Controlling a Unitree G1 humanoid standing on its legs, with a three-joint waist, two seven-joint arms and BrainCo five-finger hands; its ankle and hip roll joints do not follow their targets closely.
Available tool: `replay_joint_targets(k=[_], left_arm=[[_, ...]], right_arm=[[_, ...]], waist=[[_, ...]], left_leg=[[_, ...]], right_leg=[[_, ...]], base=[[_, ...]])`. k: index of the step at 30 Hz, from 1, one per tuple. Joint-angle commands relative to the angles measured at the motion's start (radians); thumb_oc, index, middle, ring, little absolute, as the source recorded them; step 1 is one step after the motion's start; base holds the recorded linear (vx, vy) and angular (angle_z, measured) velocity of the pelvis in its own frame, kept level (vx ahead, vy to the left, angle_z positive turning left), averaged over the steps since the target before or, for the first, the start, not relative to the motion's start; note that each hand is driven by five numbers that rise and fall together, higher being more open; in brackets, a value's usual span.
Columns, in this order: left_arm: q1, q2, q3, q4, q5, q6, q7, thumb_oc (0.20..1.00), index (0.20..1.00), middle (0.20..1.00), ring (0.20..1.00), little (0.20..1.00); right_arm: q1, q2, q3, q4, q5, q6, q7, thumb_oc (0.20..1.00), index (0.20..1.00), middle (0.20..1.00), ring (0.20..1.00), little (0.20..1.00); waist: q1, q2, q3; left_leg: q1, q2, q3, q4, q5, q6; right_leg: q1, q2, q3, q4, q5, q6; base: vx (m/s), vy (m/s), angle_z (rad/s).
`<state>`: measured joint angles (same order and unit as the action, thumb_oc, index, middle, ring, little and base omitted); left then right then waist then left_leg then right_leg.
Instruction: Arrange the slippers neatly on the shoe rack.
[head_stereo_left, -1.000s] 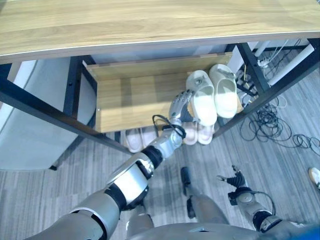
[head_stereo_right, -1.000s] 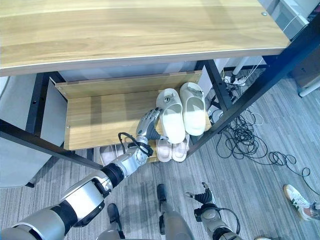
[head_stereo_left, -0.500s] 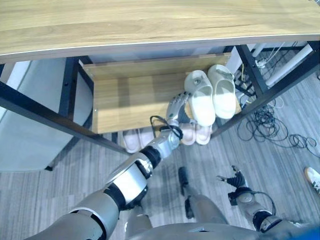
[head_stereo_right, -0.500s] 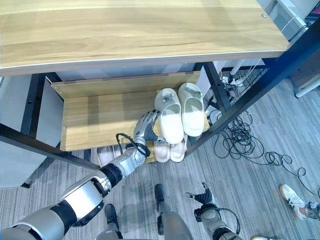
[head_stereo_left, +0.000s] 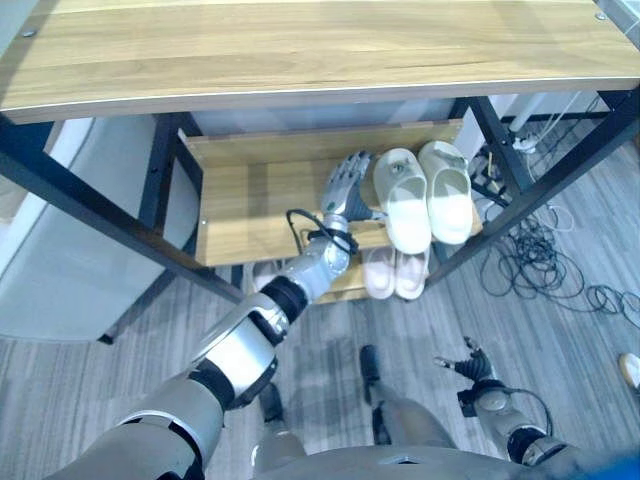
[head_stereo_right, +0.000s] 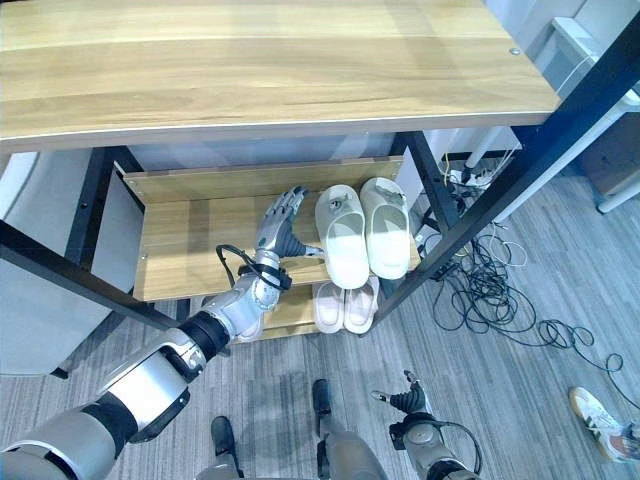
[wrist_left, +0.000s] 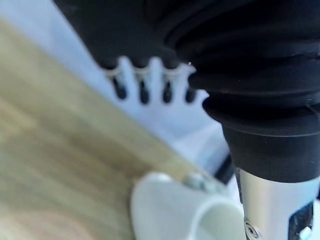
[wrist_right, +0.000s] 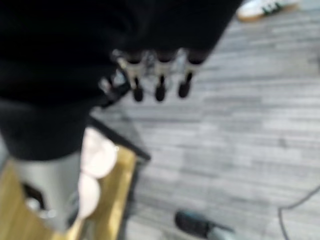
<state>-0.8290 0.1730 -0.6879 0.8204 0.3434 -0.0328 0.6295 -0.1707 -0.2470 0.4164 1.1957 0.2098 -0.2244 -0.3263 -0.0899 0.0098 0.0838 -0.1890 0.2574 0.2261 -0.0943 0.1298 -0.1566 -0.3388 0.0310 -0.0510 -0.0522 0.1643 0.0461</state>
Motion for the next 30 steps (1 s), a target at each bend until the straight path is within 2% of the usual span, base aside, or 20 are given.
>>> replay_joint_targets(k=[1,2,5,8,11,12,14,15,16,19,20,21,23,24,25,27,30], left_arm=[[-0.028,0.018,0.092,-0.124,0.009,-0.068,-0.016,1.000,1.000,1.000,1.000,1.000],[-0.026,0.020,0.092,-0.127,0.009,-0.066,-0.018,1.000,1.000,1.000,1.000,1.000],[0.062,0.118,0.135,-0.370,-0.035,-0.160,-0.036,1.000,1.000,1.000,1.000,1.000],[0.210,0.201,0.170,-0.556,-0.044,-0.219,-0.093,1.000,1.000,1.000,1.000,1.000],[0.320,0.250,0.210,-0.646,-0.069,-0.247,-0.130,1.000,1.000,1.000,1.000,1.000],[0.415,0.304,0.237,-0.701,-0.087,-0.269,-0.154,1.000,1.000,1.000,1.000,1.000],[0.465,0.332,0.251,-0.731,-0.091,-0.276,-0.168,1.000,1.000,1.000,1.000,1.000],[0.566,0.383,0.294,-0.798,-0.137,-0.298,-0.195,1.000,1.000,1.000,1.000,1.000],[0.567,0.383,0.295,-0.800,-0.137,-0.297,-0.196,1.000,1.000,1.000,1.000,1.000],[0.681,0.468,0.336,-0.880,-0.152,-0.347,-0.212,1.000,1.000,1.000,1.000,1.000],[0.685,0.470,0.338,-0.884,-0.152,-0.347,-0.213,1.000,1.000,1.000,1.000,1.000],[0.722,0.505,0.346,-0.906,-0.163,-0.358,-0.222,1.000,1.000,1.000,1.000,1.000],[0.753,0.493,0.360,-0.900,-0.290,-0.374,-0.273,1.000,1.000,1.000,1.000,1.000],[0.753,0.493,0.360,-0.901,-0.290,-0.374,-0.274,1.000,1.000,1.000,1.000,1.000],[0.791,0.515,0.373,-0.907,-0.350,-0.390,-0.311,1.000,1.000,1.000,1.000,1.000],[0.810,0.539,0.378,-0.916,-0.353,-0.396,-0.321,1.000,1.000,1.000,1.000,1.000],[0.918,0.542,0.390,-0.936,-0.517,-0.402,-0.416,1.000,1.000,1.000,1.000,1.000]], right_arm=[[-0.036,-0.035,-0.018,-0.031,-0.005,-0.010,-0.006,1.000,1.000,1.000,1.000,1.000],[-0.036,-0.034,-0.018,-0.031,-0.005,-0.009,-0.007,1.000,1.000,1.000,1.000,1.000],[-0.032,-0.020,-0.051,-0.031,0.006,-0.007,-0.007,1.000,1.000,1.000,1.000,1.000],[-0.032,-0.004,-0.080,-0.028,0.017,-0.013,-0.009,1.000,1.000,1.000,1.000,1.000],[-0.023,0.007,-0.093,-0.029,0.014,-0.010,-0.014,1.000,1.000,1.000,1.000,1.000],[-0.021,0.009,-0.110,-0.028,0.009,-0.006,-0.018,1.000,1.000,1.000,1.000,1.000],[-0.019,0.009,-0.116,-0.026,0.007,-0.004,-0.020,1.000,1.000,1.000,1.000,1.000],[-0.017,0.008,-0.126,-0.022,0.003,0.001,-0.027,1.000,1.000,1.000,1.000,1.000],[-0.017,0.008,-0.125,-0.022,0.003,0.001,-0.027,1.000,1.000,1.000,1.000,1.000],[-0.020,0.003,-0.132,-0.016,-0.018,0.004,-0.038,1.000,1.000,1.000,1.000,1.000],[-0.019,0.004,-0.131,-0.016,-0.018,0.004,-0.038,1.000,1.000,1.000,1.000,1.000],[-0.024,0.000,-0.132,-0.013,-0.021,0.004,-0.041,1.000,1.000,1.000,1.000,1.000],[-0.024,-0.005,-0.129,-0.015,-0.025,0.011,-0.042,1.000,1.000,1.000,1.000,1.000],[-0.024,-0.005,-0.129,-0.015,-0.025,0.011,-0.042,1.000,1.000,1.000,1.000,1.000],[-0.018,-0.008,-0.133,-0.021,-0.030,0.012,-0.041,1.000,1.000,1.000,1.000,1.000],[-0.014,-0.009,-0.136,-0.022,-0.029,0.012,-0.040,1.000,1.000,1.000,1.000,1.000],[0.001,-0.016,-0.140,-0.027,-0.034,0.016,-0.032,1.000,1.000,1.000,1.000,1.000]], waist=[[0.014,0.037,0.084],[0.013,0.037,0.084],[0.038,0.048,0.096],[0.059,0.061,0.106],[0.071,0.068,0.109],[0.091,0.077,0.117],[0.097,0.081,0.119],[0.111,0.088,0.123],[0.110,0.088,0.122],[0.134,0.106,0.129],[0.133,0.104,0.128],[0.141,0.107,0.129],[0.146,0.111,0.129],[0.146,0.111,0.129],[0.150,0.116,0.129],[0.151,0.116,0.127],[0.160,0.118,0.125]], left_leg=[[-0.143,0.043,-0.100,0.064,0.079,-0.017],[-0.142,0.043,-0.100,0.064,0.079,-0.017],[-0.135,0.032,-0.111,0.068,0.075,-0.017],[-0.136,0.027,-0.116,0.068,0.081,-0.016],[-0.139,0.025,-0.118,0.072,0.083,-0.013],[-0.147,0.021,-0.124,0.080,0.084,-0.009],[-0.152,0.018,-0.126,0.084,0.082,-0.007],[-0.161,0.014,-0.132,0.092,0.081,-0.002],[-0.162,0.014,-0.132,0.092,0.081,-0.002],[-0.178,0.009,-0.139,0.100,0.077,0.005],[-0.179,0.009,-0.140,0.101,0.077,0.005],[-0.184,0.008,-0.144,0.103,0.077,0.007],[-0.189,0.007,-0.149,0.108,0.075,0.011],[-0.189,0.007,-0.150,0.108,0.075,0.011],[-0.194,0.006,-0.154,0.111,0.072,0.014],[-0.195,0.006,-0.155,0.112,0.069,0.015],[-0.196,0.004,-0.160,0.121,0.066,0.021]], right_leg=[[-0.039,-0.010,-0.067,0.155,-0.212,0.016],[-0.038,-0.010,-0.067,0.155,-0.212,0.016],[-0.023,-0.017,-0.075,0.158,-0.216,0.017],[-0.023,-0.018,-0.076,0.158,-0.216,0.018],[-0.027,-0.020,-0.079,0.162,-0.216,0.017],[-0.031,-0.022,-0.082,0.168,-0.216,0.017],[-0.033,-0.023,-0.083,0.171,-0.216,0.017],[-0.038,-0.025,-0.084,0.178,-0.218,0.017],[-0.038,-0.025,-0.085,0.179,-0.218,0.017],[-0.048,-0.030,-0.093,0.191,-0.223,0.019],[-0.049,-0.030,-0.094,0.192,-0.224,0.019],[-0.052,-0.031,-0.097,0.195,-0.224,0.021],[-0.054,-0.033,-0.101,0.201,-0.226,0.020],[-0.054,-0.033,-0.102,0.201,-0.226,0.020],[-0.054,-0.034,-0.102,0.203,-0.228,0.020],[-0.054,-0.035,-0.103,0.203,-0.228,0.021],[-0.049,-0.036,-0.103,0.209,-0.232,0.023]], base=[[0.02,0.020,0.08],[0.00,0.018,0.06],[-0.01,0.005,0.07],[-0.02,0.020,0.06],[-0.01,-0.001,0.02],[-0.02,-0.017,0.03],[-0.01,-0.001,0.02],[-0.01,-0.001,-0.05],[-0.01,-0.001,-0.04],[-0.01,0.002,0.08],[0.00,-0.002,0.14],[0.01,-0.007,0.12],[0.00,-0.006,0.04],[0.00,0.000,0.00],[0.00,0.000,0.00],[0.00,0.000,0.00],[0.01,-0.001,0.00]])
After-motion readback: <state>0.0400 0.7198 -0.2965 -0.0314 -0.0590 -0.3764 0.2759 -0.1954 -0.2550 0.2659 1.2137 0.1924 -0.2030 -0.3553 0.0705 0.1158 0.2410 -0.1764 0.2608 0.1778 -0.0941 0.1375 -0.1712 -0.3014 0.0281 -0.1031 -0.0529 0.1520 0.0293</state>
